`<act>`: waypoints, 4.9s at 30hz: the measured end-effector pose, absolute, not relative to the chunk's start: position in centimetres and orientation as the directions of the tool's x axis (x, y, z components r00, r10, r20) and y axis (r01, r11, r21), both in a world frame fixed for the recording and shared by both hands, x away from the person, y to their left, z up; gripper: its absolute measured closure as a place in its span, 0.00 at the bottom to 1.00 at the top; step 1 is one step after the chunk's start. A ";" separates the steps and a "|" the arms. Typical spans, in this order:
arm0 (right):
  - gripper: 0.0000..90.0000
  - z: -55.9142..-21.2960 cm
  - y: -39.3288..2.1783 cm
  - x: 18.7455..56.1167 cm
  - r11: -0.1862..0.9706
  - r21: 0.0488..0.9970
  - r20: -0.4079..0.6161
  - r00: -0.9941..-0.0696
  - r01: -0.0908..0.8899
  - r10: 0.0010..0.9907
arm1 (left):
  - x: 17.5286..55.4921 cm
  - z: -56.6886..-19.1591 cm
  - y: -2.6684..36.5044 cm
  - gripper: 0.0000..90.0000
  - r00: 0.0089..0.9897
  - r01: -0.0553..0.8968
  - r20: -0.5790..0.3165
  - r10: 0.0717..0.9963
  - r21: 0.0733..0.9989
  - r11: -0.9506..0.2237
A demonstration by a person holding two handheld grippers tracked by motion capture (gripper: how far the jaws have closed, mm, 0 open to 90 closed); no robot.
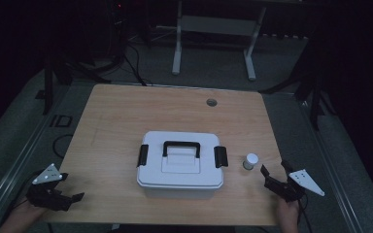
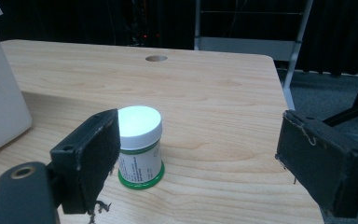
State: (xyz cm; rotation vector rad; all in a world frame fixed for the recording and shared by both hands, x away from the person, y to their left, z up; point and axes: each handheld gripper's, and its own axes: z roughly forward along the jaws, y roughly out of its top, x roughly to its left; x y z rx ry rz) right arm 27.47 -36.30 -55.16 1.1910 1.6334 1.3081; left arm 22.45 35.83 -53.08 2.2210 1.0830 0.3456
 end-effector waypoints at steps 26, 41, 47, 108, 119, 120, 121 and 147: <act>0.15 -55.1 -36.3 27.4 0.056 0.975 0.017 -0.321 0.215 0.947 | 24.5 -50.1 33.0 0.04 0.806 0.565 0.093 0.585 0.174 -0.806; 0.15 -55.1 -36.3 27.4 0.052 0.975 0.022 -0.326 0.216 0.945 | 25.9 -48.9 31.7 0.02 0.833 0.553 0.017 0.553 -0.053 -0.832; 0.14 -55.1 -36.3 27.4 0.050 0.976 0.024 -0.333 0.213 0.943 | 26.1 -49.2 31.1 0.02 0.846 0.528 -0.028 0.532 -0.093 -0.844; 0.13 -54.8 -36.0 27.3 0.029 0.964 0.085 -0.408 0.264 0.909 | 32.8 -36.1 15.7 0.04 0.957 0.291 0.001 0.291 0.040 -0.956; 0.13 -54.9 -36.0 27.3 0.036 0.962 0.084 -0.416 0.272 0.906 | 34.0 -35.7 12.2 0.04 0.974 0.227 0.016 0.228 0.037 -0.973; 0.13 -54.9 -35.9 27.4 0.037 0.961 0.084 -0.417 0.274 0.905 | 34.1 -35.7 11.9 0.04 0.974 0.224 0.012 0.224 0.040 -0.974; 0.13 -54.9 -35.9 27.4 0.040 0.961 0.081 -0.416 0.274 0.906 | 34.2 -35.8 11.5 0.04 0.976 0.217 0.018 0.218 0.039 -0.975; 0.13 -55.0 -36.0 27.4 0.038 0.959 0.090 -0.429 0.282 0.899 | 36.3 -36.2 5.1 0.14 0.993 0.117 -0.004 0.117 0.019 -0.993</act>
